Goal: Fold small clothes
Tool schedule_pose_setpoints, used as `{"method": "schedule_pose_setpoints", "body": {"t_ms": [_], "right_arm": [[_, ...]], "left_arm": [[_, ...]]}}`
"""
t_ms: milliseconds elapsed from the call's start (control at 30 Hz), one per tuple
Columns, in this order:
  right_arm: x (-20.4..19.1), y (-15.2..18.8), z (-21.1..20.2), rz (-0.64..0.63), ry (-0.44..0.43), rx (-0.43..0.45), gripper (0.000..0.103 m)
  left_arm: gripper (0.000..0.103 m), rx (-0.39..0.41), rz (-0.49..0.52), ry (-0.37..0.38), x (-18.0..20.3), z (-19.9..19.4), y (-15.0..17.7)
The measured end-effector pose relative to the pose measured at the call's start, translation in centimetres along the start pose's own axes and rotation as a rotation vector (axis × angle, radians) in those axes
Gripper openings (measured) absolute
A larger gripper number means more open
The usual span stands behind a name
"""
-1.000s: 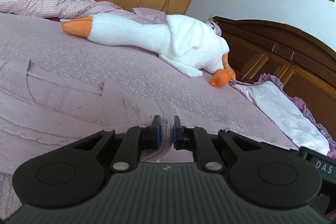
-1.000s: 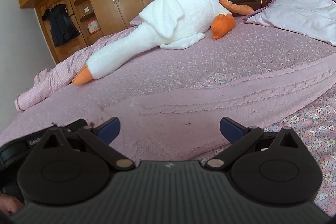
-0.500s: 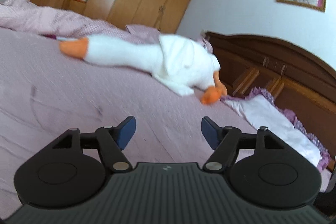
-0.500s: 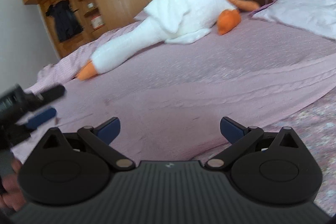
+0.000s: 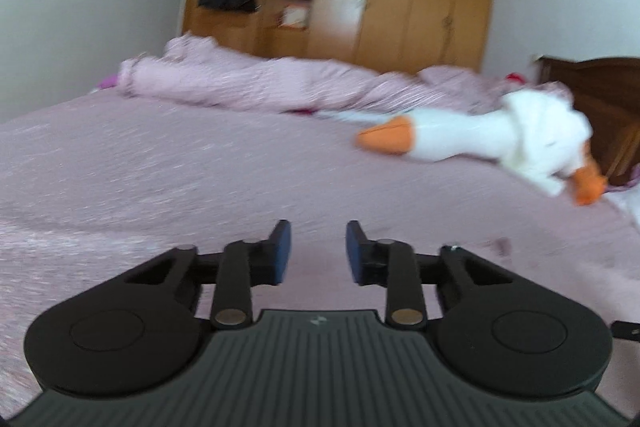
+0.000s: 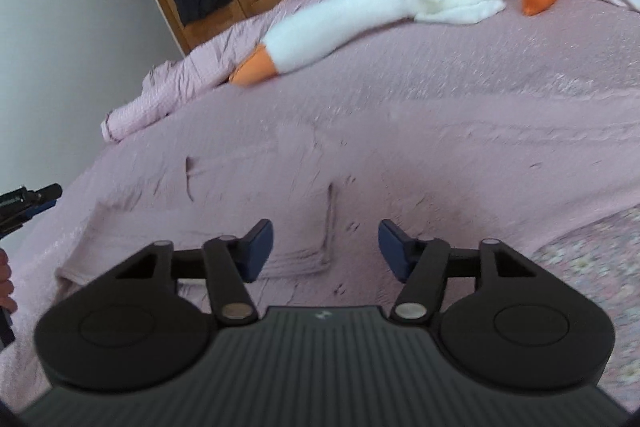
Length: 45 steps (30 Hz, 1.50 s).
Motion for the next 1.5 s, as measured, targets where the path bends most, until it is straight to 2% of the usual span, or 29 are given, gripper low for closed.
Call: {"method": "schedule_pose_setpoints", "body": {"t_ms": [67, 233, 300, 367, 467, 667, 800, 867, 933, 1100, 1167, 1300, 1500], "right_arm": [[-0.7, 0.3, 0.9, -0.022, -0.001, -0.012, 0.058], [-2.3, 0.7, 2.2, -0.086, 0.042, -0.037, 0.046], [-2.7, 0.7, 2.3, -0.111, 0.036, -0.047, 0.021], [-2.9, 0.7, 2.3, -0.131, 0.006, -0.057, 0.016], [-3.1, 0.6, 2.0, -0.15, -0.006, -0.055, 0.014], [-3.3, 0.4, 0.8, -0.149, -0.005, -0.055, 0.013], [-2.9, 0.7, 0.8, -0.143, -0.013, -0.054, 0.014], [-3.0, 0.8, 1.3, -0.143, -0.007, -0.055, 0.014], [-3.0, 0.9, 1.5, -0.15, 0.001, -0.05, 0.014], [-3.0, 0.7, 1.8, -0.151, 0.009, -0.055, 0.014], [-3.0, 0.7, 1.8, -0.146, 0.009, -0.054, 0.014], [-3.0, 0.8, 1.7, -0.143, 0.009, -0.047, 0.014], [-3.1, 0.8, 1.3, -0.142, 0.011, -0.037, 0.014]], "left_arm": [[0.026, -0.031, -0.004, -0.02, -1.7, 1.0, 0.1], [0.026, -0.131, -0.001, -0.06, -3.7, 4.4, 0.6], [0.026, -0.177, -0.005, -0.07, -4.1, 6.3, 1.1], [0.026, -0.228, 0.012, -0.101, -4.1, 8.2, 1.7], [0.026, -0.223, 0.047, -0.135, -3.5, 9.0, 1.8], [0.026, -0.212, 0.072, -0.152, -3.1, 9.4, 1.2], [0.026, -0.137, 0.074, -0.105, -2.1, 8.5, -0.6], [0.026, -0.181, 0.081, -0.099, -1.8, 9.8, -0.8], [0.026, -0.227, 0.081, -0.128, -2.0, 11.7, -0.6], [0.026, -0.212, 0.069, -0.126, -2.1, 12.9, -0.8], [0.026, -0.21, 0.078, -0.117, -2.1, 12.1, -1.2], [0.026, -0.152, 0.029, -0.076, -3.1, 7.1, -0.8], [0.026, -0.173, 0.019, -0.036, -3.5, 0.3, 4.1]]}}
Point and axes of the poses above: each gripper's, at about its wrist camera, not at the fingertips, and z roughly the way its jaws point, x to its right, y to its underside, the point moved 5 cm from there along z, roughly the way its jaws point, and after that the axes turned 14 degrees about -x, right-handed, at the moved point
